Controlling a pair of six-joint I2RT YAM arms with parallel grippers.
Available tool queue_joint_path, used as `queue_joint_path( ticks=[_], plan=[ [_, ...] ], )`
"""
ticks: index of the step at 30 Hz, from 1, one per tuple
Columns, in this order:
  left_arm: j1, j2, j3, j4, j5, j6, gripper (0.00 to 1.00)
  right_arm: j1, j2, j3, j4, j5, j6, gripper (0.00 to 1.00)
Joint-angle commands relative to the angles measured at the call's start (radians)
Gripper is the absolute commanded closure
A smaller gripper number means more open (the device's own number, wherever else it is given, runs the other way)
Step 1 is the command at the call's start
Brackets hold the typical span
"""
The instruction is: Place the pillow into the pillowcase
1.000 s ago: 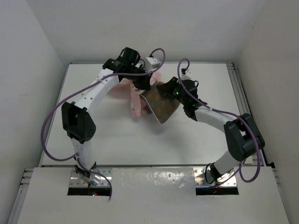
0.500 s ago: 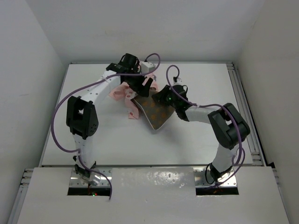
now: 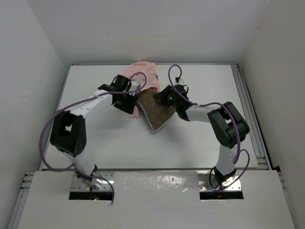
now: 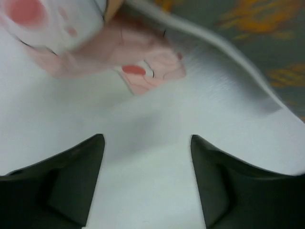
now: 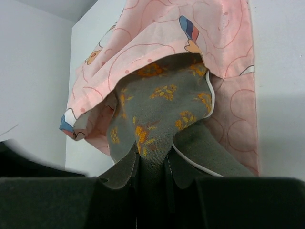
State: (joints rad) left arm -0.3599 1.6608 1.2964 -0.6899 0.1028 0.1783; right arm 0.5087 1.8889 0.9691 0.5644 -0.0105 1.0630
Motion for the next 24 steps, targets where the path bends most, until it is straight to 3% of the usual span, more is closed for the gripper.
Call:
queue_joint_path(
  ticks=[1,4,6,12,17,18,21,22,23,24],
  plan=[
    [0.016,0.088,-0.058,0.068,-0.034,-0.111,0.23,0.008,-0.011,0.059,0.120,-0.002,0.049,1.00],
    [0.016,0.125,-0.069,0.157,0.003,-0.161,0.05,0.007,-0.016,0.054,0.120,-0.005,0.045,1.00],
    [0.010,0.142,-0.078,0.225,0.015,-0.210,0.00,0.008,-0.024,0.043,0.123,-0.003,0.046,1.00],
    [-0.022,0.209,-0.103,0.369,-0.066,-0.307,0.01,0.007,-0.028,0.019,0.121,0.001,0.051,1.00],
    [-0.040,0.247,-0.108,0.424,-0.058,-0.323,0.09,0.008,-0.031,0.020,0.117,0.000,0.049,1.00],
    [-0.042,0.272,-0.106,0.428,-0.070,-0.327,0.14,0.011,-0.031,0.022,0.118,0.000,0.049,1.00],
    [-0.030,0.319,-0.083,0.428,-0.042,-0.339,0.47,0.011,-0.028,0.022,0.124,-0.002,0.052,1.00],
    [-0.028,0.327,-0.075,0.423,-0.023,-0.336,0.84,0.013,-0.027,0.020,0.130,-0.002,0.058,1.00],
    [-0.024,0.324,-0.068,0.400,-0.009,-0.335,1.00,0.013,-0.027,0.016,0.137,-0.002,0.074,1.00],
    [-0.024,0.311,-0.045,0.383,0.032,-0.323,1.00,0.014,-0.028,0.013,0.146,0.003,0.086,1.00]
  ],
)
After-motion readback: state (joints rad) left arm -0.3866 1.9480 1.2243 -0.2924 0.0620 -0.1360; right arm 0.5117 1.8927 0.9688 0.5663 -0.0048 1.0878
